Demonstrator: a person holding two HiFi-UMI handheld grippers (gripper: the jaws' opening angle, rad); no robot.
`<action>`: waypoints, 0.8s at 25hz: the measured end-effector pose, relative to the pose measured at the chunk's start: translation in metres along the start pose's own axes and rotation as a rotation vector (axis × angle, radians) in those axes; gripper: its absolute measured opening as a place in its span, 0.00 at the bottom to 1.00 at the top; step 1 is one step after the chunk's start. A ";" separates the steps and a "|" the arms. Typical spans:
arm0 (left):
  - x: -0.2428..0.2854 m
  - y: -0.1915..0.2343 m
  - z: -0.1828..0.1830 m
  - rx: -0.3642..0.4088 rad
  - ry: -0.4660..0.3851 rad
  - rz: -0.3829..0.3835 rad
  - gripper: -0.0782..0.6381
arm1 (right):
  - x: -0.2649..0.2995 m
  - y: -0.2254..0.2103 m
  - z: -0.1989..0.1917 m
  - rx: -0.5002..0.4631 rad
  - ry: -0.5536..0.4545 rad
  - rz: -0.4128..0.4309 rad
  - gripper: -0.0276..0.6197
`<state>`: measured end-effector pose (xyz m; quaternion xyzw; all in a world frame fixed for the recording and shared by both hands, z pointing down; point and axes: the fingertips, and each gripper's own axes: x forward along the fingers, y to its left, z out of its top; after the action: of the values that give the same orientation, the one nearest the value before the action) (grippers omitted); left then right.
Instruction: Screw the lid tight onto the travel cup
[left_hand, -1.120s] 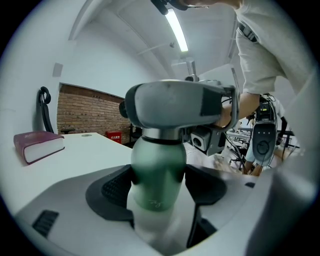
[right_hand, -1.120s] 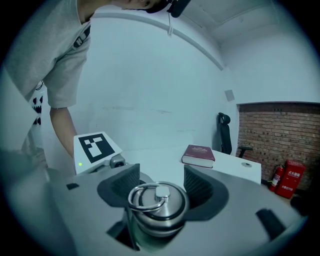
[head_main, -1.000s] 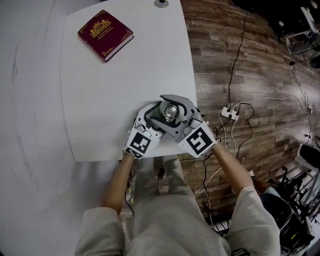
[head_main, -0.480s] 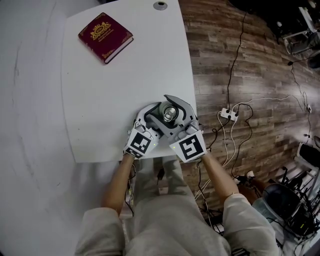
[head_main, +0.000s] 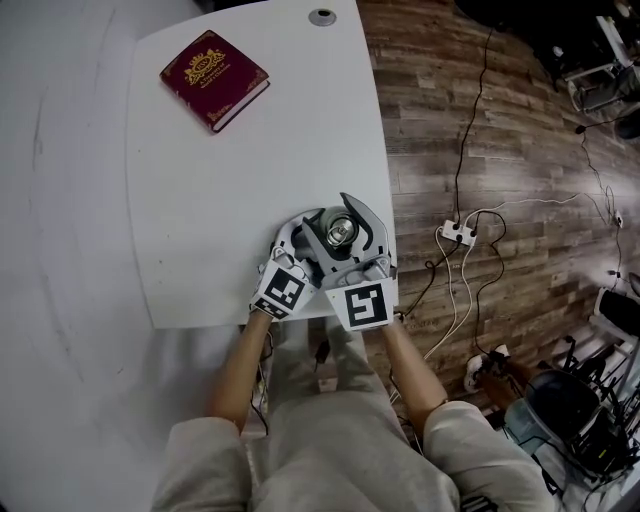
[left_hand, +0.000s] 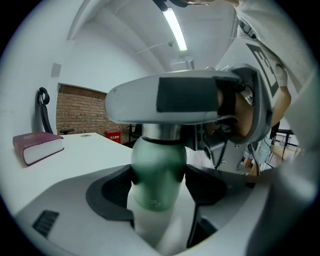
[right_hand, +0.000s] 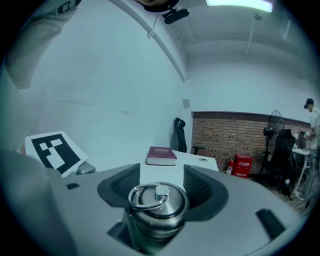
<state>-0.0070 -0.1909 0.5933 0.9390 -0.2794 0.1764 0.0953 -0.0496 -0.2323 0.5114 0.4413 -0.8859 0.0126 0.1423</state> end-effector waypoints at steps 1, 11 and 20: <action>0.000 0.000 0.000 0.000 0.000 0.000 0.55 | 0.000 0.000 0.001 0.006 -0.006 -0.010 0.46; 0.000 -0.001 0.002 -0.005 -0.004 -0.008 0.55 | -0.010 0.017 0.005 -0.062 -0.047 0.254 0.57; 0.000 0.000 0.001 -0.004 -0.006 -0.013 0.55 | -0.018 0.027 0.002 -0.162 -0.002 0.551 0.51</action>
<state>-0.0066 -0.1907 0.5925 0.9411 -0.2740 0.1724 0.0976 -0.0606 -0.2024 0.5075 0.1711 -0.9707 -0.0205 0.1673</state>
